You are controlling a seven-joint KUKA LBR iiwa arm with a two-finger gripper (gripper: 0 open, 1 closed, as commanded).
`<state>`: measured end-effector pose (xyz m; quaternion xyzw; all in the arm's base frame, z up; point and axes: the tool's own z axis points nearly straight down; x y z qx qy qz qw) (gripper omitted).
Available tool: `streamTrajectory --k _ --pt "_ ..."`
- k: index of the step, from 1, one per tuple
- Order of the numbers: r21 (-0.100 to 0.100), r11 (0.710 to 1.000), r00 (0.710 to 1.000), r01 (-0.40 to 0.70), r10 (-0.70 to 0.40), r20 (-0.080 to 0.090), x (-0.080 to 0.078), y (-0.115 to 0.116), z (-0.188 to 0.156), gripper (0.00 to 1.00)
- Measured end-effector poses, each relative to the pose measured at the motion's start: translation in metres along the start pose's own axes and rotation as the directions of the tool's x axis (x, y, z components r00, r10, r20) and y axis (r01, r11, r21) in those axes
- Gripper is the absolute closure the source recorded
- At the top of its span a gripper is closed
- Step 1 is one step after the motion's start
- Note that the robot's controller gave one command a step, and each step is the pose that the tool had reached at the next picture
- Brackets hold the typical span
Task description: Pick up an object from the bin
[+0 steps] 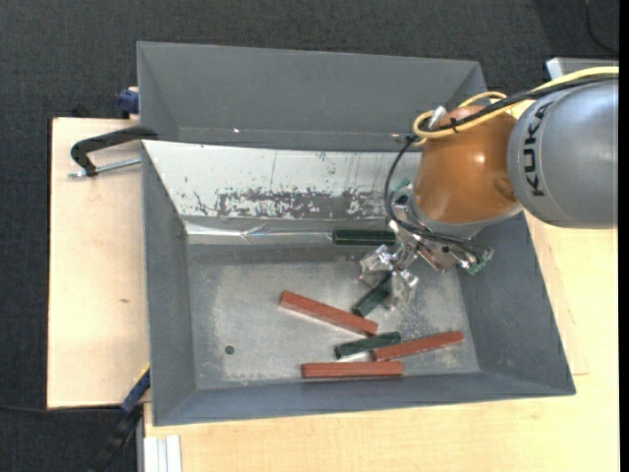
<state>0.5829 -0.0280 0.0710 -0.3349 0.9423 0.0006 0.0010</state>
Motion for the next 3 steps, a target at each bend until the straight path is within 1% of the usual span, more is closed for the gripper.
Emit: streamTrajectory --k 3 --pt "0.000 1.000 1.000 0.000 0.000 0.000 0.0001 -0.0001 0.0000 1.00"
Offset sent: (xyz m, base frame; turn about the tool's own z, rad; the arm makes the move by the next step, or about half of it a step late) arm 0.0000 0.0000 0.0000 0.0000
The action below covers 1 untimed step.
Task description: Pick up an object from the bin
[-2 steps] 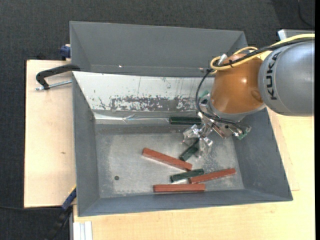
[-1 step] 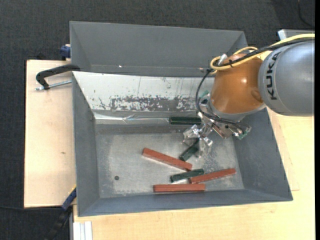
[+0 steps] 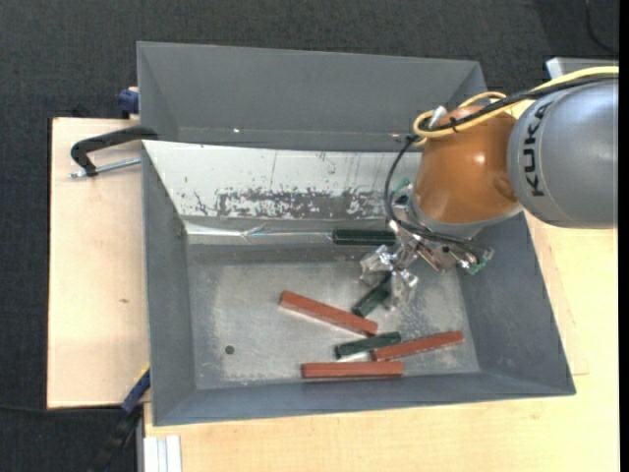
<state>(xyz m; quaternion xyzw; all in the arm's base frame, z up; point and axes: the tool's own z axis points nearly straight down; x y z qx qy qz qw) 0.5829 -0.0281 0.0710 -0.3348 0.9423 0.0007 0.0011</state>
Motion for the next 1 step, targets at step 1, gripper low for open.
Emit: streamTrajectory --k 1 --pt "0.006 0.999 0.999 -0.048 0.048 0.006 0.0169 0.0099 -0.2031 1.00"
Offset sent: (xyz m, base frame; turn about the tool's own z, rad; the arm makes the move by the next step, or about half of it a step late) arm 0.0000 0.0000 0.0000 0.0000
